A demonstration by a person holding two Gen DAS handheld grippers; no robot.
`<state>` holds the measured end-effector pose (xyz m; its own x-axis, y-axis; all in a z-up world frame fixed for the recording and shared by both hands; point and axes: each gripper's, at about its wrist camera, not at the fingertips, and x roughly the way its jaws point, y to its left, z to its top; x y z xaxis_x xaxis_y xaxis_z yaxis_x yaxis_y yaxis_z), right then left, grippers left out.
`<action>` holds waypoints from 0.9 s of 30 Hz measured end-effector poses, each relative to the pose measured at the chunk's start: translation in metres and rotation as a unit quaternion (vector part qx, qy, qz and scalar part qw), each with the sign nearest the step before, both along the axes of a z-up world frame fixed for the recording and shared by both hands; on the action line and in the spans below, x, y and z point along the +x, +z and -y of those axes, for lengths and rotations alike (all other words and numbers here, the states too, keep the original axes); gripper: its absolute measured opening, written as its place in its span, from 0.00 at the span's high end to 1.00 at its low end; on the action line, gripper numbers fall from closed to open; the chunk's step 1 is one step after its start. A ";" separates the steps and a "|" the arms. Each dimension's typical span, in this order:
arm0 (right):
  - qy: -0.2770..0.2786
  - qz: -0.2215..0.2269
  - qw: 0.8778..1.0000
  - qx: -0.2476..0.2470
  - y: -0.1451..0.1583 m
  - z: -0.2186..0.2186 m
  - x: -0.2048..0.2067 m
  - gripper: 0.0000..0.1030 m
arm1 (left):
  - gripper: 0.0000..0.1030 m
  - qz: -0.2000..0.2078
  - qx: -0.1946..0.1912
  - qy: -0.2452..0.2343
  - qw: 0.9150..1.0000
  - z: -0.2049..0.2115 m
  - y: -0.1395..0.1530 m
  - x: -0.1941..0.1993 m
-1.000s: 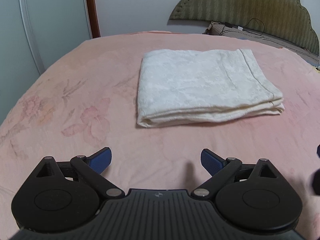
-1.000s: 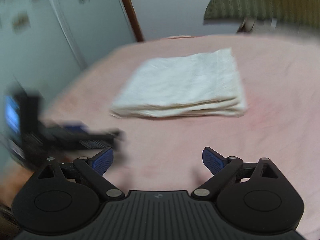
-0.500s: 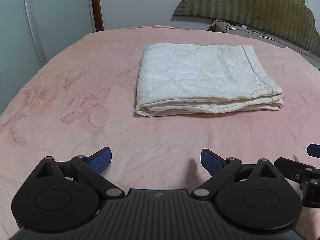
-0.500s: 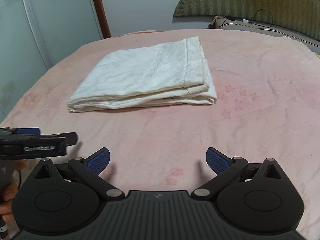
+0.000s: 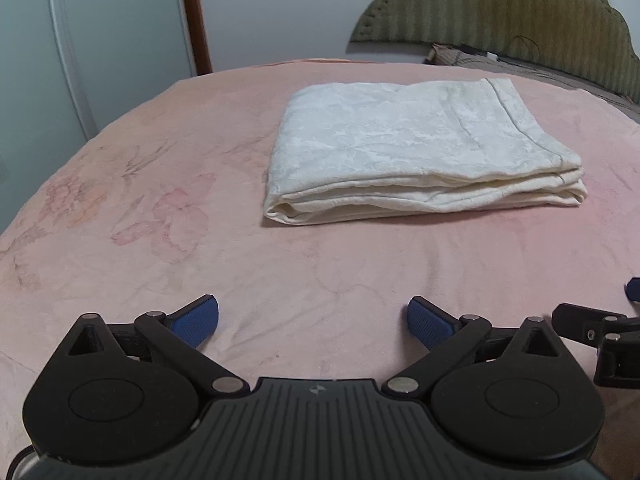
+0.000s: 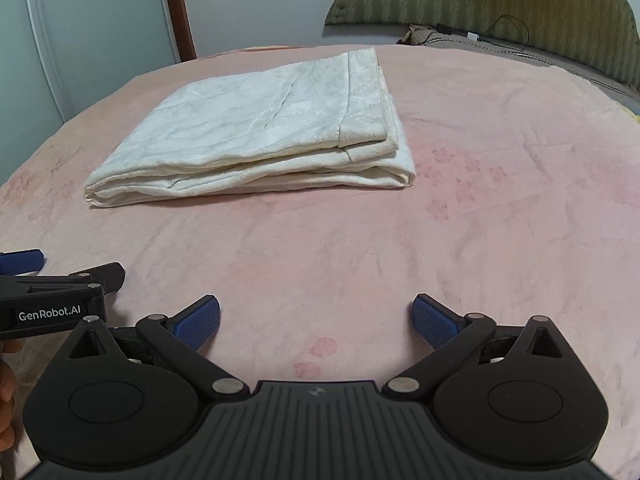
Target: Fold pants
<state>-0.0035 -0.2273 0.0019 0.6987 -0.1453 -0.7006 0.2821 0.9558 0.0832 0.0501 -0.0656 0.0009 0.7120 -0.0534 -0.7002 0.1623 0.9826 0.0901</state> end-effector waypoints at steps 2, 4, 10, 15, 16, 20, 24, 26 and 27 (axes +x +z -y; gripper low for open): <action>-0.002 0.003 1.000 -0.002 -0.001 -0.001 0.001 0.00 | 0.00 0.001 -0.006 0.002 1.000 -0.002 -0.001 0.000; -0.002 0.007 1.000 -0.010 -0.003 -0.003 0.002 0.00 | 0.00 0.003 -0.010 0.004 1.000 -0.003 -0.002 0.000; -0.005 0.020 0.999 -0.031 -0.008 -0.008 -0.001 0.00 | 0.00 0.014 -0.005 0.003 1.000 -0.002 -0.005 -0.003; -0.005 0.031 0.999 -0.038 -0.011 -0.009 -0.003 0.00 | 0.00 0.021 -0.008 0.004 1.000 -0.003 -0.007 -0.005; -0.006 0.033 0.999 -0.039 -0.011 -0.009 -0.003 0.00 | 0.00 0.022 -0.011 0.005 1.000 -0.005 -0.008 -0.005; -0.007 0.039 0.998 -0.042 -0.013 -0.009 -0.004 0.00 | 0.00 0.027 -0.017 0.009 0.999 -0.006 -0.009 -0.007; -0.006 0.042 0.998 -0.042 -0.013 -0.007 -0.005 0.00 | 0.00 0.031 -0.015 0.010 0.999 -0.005 -0.009 -0.008; -0.006 0.044 0.998 -0.042 -0.013 -0.007 -0.006 0.00 | 0.00 0.030 -0.015 0.010 0.999 -0.005 -0.009 -0.008; -0.006 0.045 0.998 -0.041 -0.013 -0.007 -0.006 0.00 | 0.00 0.030 -0.017 0.011 0.999 -0.005 -0.010 -0.008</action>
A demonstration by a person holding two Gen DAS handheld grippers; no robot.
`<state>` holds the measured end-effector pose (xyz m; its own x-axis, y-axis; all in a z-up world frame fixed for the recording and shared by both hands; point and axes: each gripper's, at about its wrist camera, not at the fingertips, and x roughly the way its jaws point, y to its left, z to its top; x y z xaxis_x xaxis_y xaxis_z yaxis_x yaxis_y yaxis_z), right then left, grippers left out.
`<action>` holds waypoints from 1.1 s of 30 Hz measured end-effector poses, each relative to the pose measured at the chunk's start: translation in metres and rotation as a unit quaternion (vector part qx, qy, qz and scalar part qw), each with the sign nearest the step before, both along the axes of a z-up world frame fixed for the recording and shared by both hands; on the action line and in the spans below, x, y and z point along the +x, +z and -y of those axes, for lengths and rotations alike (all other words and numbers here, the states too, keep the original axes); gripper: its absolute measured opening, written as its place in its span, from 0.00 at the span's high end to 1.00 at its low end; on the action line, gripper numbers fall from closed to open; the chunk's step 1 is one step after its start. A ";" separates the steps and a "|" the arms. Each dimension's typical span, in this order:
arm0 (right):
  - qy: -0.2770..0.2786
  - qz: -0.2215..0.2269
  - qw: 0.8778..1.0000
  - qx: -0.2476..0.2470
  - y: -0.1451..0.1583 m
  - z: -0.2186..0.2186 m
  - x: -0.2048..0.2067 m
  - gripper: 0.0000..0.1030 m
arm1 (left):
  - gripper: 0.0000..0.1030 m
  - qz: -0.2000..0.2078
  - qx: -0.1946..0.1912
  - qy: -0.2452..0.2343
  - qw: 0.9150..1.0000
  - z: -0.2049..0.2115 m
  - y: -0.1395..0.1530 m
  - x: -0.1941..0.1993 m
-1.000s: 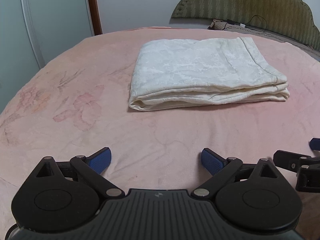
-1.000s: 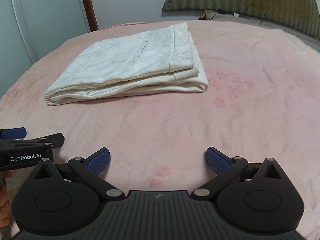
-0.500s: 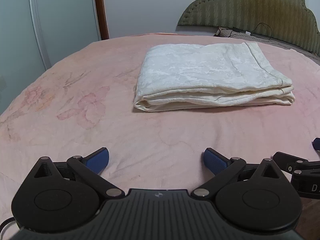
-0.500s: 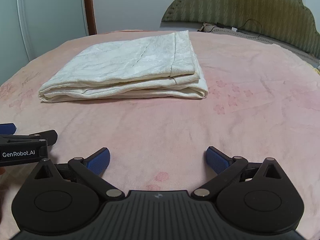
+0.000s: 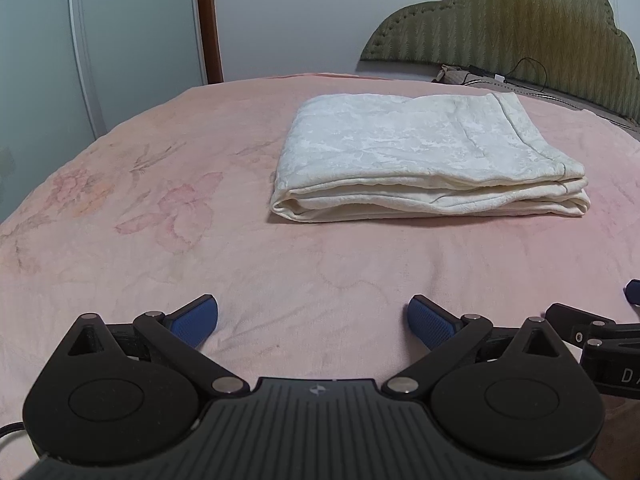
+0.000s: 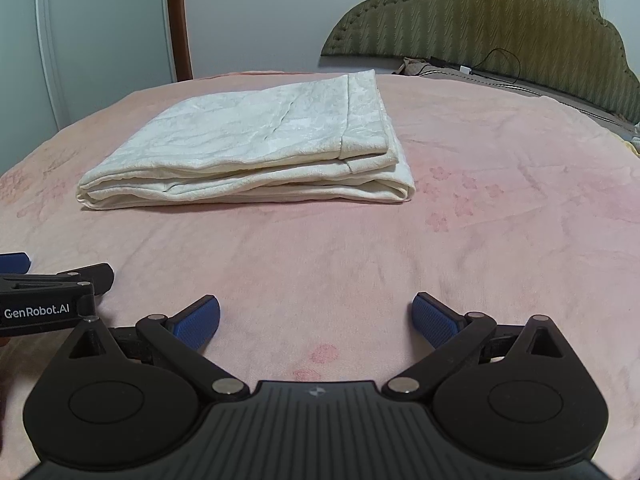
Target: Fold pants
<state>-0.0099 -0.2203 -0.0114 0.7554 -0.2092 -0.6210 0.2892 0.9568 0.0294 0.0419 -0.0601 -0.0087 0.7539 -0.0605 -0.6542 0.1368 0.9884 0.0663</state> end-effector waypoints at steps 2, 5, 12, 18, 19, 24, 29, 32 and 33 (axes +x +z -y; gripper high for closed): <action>0.000 0.001 1.000 0.001 0.000 0.000 0.000 0.00 | 0.00 -0.001 -0.003 0.001 1.000 -0.001 0.000 0.000; 0.000 0.000 1.000 -0.002 0.000 0.000 0.000 0.00 | 0.00 -0.003 -0.009 0.004 1.000 -0.003 0.000 0.000; -0.001 0.000 1.000 -0.003 0.000 -0.002 0.001 0.00 | 0.00 -0.006 -0.016 0.005 1.000 -0.004 0.000 0.001; -0.001 0.000 1.000 -0.003 -0.001 -0.002 0.001 0.00 | 0.00 -0.006 -0.017 0.005 1.000 -0.004 -0.001 0.000; -0.001 0.000 1.000 -0.003 -0.001 -0.002 0.001 0.00 | 0.00 -0.006 -0.016 0.005 1.000 -0.004 -0.001 0.000; -0.001 0.000 1.000 -0.003 -0.001 -0.002 0.001 0.00 | 0.00 -0.006 -0.016 0.005 1.000 -0.004 -0.001 0.000; 0.000 0.000 1.000 -0.003 -0.001 -0.002 0.001 0.00 | 0.00 -0.006 -0.017 0.005 1.000 -0.004 -0.001 0.000; 0.000 0.001 1.000 -0.002 -0.001 -0.002 0.001 0.00 | 0.00 -0.006 -0.016 0.005 1.000 -0.004 -0.001 0.000; 0.000 0.001 1.000 -0.002 -0.001 -0.002 0.001 0.00 | 0.00 -0.006 -0.016 0.005 1.000 -0.004 -0.001 0.000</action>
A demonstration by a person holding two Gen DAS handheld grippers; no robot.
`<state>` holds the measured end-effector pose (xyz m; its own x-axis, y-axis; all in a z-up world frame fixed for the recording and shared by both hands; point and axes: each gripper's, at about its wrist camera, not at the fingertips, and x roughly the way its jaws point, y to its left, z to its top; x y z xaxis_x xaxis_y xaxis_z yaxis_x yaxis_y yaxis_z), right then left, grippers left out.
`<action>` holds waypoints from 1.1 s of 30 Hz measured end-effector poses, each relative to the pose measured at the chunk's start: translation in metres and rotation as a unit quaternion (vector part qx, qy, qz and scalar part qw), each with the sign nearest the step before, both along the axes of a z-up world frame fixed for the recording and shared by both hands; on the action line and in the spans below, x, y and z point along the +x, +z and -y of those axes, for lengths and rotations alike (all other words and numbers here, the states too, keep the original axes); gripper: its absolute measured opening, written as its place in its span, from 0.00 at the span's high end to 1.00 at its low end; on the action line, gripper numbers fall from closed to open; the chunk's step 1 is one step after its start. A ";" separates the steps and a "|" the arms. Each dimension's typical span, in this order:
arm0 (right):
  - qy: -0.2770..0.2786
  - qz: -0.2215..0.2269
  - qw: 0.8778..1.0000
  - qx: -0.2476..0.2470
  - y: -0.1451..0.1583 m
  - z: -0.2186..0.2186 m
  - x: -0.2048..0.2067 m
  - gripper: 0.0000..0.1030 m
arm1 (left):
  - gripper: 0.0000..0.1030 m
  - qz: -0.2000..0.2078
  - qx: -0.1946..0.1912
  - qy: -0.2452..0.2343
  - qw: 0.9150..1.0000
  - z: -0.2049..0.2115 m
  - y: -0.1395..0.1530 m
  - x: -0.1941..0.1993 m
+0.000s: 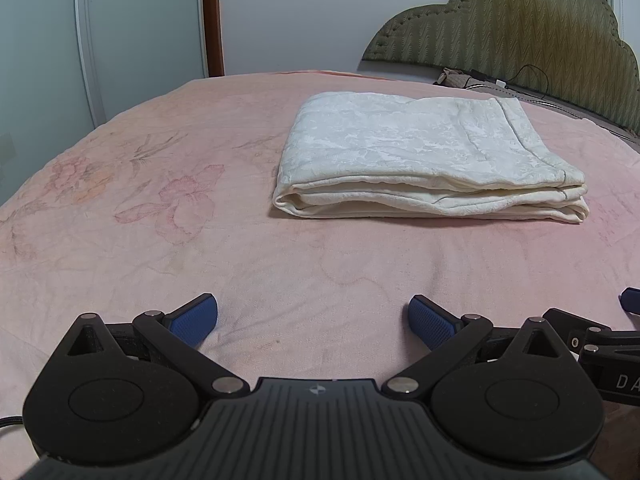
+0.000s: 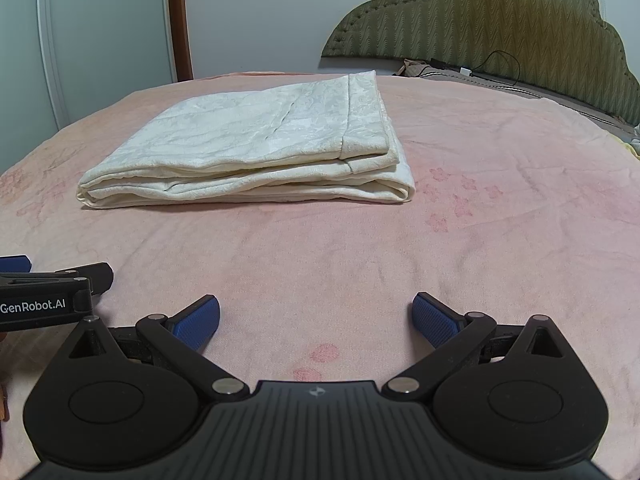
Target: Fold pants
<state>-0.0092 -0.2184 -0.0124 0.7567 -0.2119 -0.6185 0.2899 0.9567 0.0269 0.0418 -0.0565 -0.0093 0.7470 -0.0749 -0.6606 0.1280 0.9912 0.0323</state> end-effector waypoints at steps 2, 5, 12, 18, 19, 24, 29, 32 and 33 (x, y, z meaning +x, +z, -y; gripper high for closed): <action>0.000 0.000 1.000 0.000 0.000 0.000 0.000 0.00 | 0.00 0.000 0.000 -0.001 1.000 0.000 0.000 -0.001; 0.000 0.000 1.000 0.000 0.000 0.000 0.000 0.00 | 0.00 0.000 -0.001 -0.003 1.000 0.000 0.000 -0.001; 0.000 0.000 1.000 -0.001 0.000 -0.001 0.001 0.00 | 0.00 0.000 -0.001 -0.005 1.000 0.000 0.000 -0.003; 0.004 -0.001 1.000 -0.002 0.000 0.000 0.000 0.00 | 0.00 0.000 -0.001 -0.005 1.000 0.000 0.000 -0.003; 0.004 -0.001 1.000 -0.002 0.000 0.000 0.000 0.00 | 0.00 0.000 -0.001 -0.005 1.000 0.000 0.000 -0.003; 0.004 -0.001 1.000 -0.002 0.000 0.001 -0.001 0.00 | 0.00 0.000 -0.001 -0.005 1.000 0.000 0.000 -0.003; 0.004 -0.001 1.000 -0.002 0.000 0.000 0.000 0.00 | 0.00 0.000 -0.001 -0.005 1.000 0.000 0.000 -0.003; 0.004 -0.001 1.000 -0.001 0.000 0.000 0.000 0.00 | 0.00 0.000 -0.002 -0.005 1.000 0.000 0.000 -0.003; 0.004 -0.001 1.000 -0.001 0.000 0.001 0.000 0.00 | 0.00 0.000 -0.002 -0.005 1.000 0.000 0.000 -0.003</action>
